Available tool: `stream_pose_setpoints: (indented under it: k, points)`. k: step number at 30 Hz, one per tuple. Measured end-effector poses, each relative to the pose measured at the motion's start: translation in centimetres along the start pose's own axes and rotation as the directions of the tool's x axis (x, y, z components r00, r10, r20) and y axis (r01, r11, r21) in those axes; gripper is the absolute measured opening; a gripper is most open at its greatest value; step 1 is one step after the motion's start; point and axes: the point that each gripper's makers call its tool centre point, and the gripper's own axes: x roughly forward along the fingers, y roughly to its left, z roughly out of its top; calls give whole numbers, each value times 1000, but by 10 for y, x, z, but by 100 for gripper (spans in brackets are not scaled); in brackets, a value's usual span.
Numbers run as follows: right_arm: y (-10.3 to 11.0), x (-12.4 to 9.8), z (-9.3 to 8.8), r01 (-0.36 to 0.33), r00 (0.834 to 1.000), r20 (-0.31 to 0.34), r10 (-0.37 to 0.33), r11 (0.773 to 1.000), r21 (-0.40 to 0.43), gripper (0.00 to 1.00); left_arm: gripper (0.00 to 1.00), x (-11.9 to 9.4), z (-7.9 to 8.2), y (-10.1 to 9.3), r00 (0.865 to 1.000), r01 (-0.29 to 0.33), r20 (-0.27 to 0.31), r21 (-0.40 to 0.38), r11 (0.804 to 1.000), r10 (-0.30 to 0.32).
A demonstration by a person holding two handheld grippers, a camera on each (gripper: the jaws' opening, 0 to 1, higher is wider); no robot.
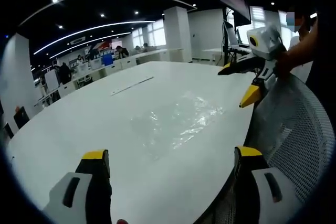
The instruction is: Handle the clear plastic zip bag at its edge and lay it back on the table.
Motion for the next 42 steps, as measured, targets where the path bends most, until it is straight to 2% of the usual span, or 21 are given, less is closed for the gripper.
stream_pose_setpoints:
  k: [8,12,21,30,33,34,42]
  points:
    - [-14,-1,9,3,1000,-11,-4,996,-90,99,98,0,0,2,1000,2,6,-11,1000,-2]
    - [-26,-3,13,-6,999,-33,0,984,-176,97,98,0,0,3,1000,3,9,-13,1000,-3]
    - [-44,4,15,-59,996,-84,36,956,-287,95,98,0,1,4,1000,-2,10,-19,1000,2]
    - [-62,17,16,-142,986,-141,93,907,-397,93,98,1,0,4,1000,3,5,-16,1000,-3]
    - [-64,20,17,-181,980,-158,122,877,-444,90,98,1,0,3,1000,2,3,-17,1000,-2]
    - [-65,21,17,-184,979,-161,124,876,-446,89,98,1,0,3,1000,1,2,-17,1000,-1]
    - [-70,26,12,-266,958,-239,156,795,-546,87,98,2,-2,4,1000,2,-3,-15,1000,-2]
